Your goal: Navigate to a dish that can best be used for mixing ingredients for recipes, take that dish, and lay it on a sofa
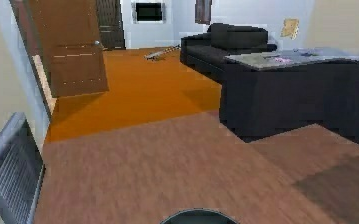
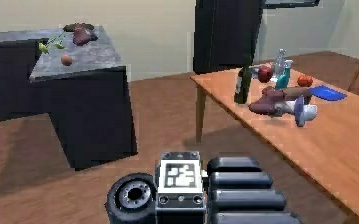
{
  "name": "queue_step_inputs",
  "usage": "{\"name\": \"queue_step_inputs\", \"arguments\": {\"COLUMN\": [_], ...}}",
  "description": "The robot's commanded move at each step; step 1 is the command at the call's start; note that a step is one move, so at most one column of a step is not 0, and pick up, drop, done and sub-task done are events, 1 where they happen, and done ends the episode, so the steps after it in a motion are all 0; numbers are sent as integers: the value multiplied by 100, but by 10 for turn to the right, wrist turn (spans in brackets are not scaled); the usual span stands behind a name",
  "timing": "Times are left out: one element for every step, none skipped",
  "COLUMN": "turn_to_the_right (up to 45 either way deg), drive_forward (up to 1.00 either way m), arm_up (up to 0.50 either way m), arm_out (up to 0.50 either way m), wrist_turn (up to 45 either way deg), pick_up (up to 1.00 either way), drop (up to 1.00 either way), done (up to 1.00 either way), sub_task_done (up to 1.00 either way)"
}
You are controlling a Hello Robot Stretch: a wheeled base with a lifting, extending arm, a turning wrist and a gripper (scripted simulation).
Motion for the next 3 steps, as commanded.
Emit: {"name": "queue_step_inputs", "arguments": {"turn_to_the_right": [0, 0, 30], "drive_forward": [100, 100, 0], "arm_up": [0, 0, 0], "arm_out": [0, 0, 0], "wrist_turn": [0, 0, 0], "pick_up": [0, 0, 0], "drop": [0, 0, 0], "done": [0, 0, 0], "sub_task_done": [0, 0, 0]}}
